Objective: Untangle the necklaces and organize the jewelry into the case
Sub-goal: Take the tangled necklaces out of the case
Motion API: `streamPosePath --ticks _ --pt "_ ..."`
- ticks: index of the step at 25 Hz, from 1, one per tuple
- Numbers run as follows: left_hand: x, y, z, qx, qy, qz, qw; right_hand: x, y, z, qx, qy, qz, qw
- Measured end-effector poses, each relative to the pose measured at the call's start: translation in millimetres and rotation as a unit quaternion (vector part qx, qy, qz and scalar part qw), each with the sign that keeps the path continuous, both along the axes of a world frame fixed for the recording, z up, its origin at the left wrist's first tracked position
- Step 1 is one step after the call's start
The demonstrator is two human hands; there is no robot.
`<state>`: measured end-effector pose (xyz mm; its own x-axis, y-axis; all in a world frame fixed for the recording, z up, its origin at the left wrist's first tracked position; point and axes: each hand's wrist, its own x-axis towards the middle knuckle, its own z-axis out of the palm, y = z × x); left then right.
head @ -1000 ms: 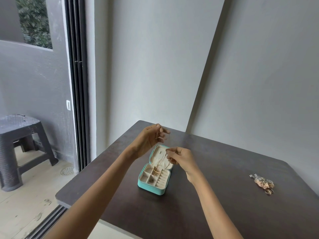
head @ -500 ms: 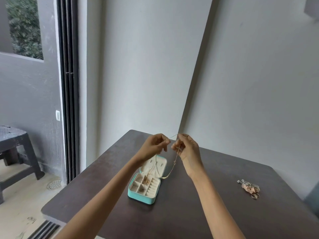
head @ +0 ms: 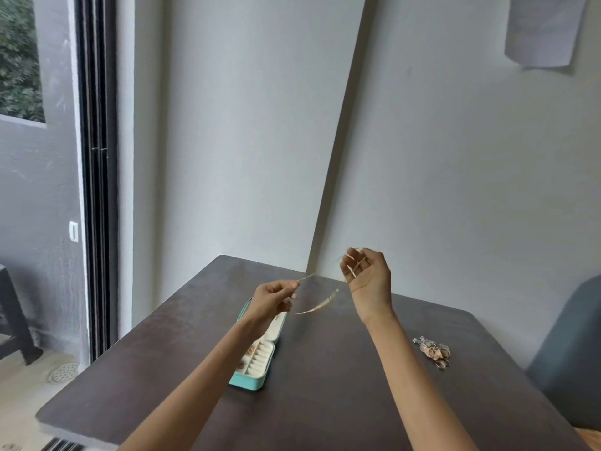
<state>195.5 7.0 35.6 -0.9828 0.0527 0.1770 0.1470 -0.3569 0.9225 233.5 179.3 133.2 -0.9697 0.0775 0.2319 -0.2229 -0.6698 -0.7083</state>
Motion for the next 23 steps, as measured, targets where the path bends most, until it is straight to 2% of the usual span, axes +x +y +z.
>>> streamPosePath --ticks 2,3,6,8,10,14,19,21,23 --pt "-4 0 10 0.010 0.005 0.006 1.000 -3 12 -18 0.012 -0.029 0.025 0.999" --pt "-5 0 17 -0.016 0.021 0.013 1.000 -3 17 -28 0.046 -0.054 0.041 0.997" --pt "-6 9 45 -0.167 0.096 0.010 0.981 -2 25 -54 0.201 -0.132 0.069 0.968" --pt "-7 22 59 -0.257 0.146 -0.014 0.955 0 22 -60 0.254 -0.153 0.086 0.951" --pt "-9 33 64 -0.301 0.177 -0.030 0.937 -1 18 -58 0.308 -0.132 0.094 0.938" --pt "-9 52 61 -0.284 0.190 -0.033 0.939 -4 19 -48 0.463 -0.041 0.036 0.885" --pt "-9 51 53 -0.293 0.178 -0.021 0.939 -15 36 -49 0.472 -0.026 -0.123 0.872" --pt "-13 49 44 -0.296 0.155 -0.014 0.942 -19 46 -54 0.459 -0.029 -0.149 0.876" --pt "-18 48 36 -0.290 0.137 -0.006 0.947 -20 49 -59 0.422 -0.043 -0.138 0.895"
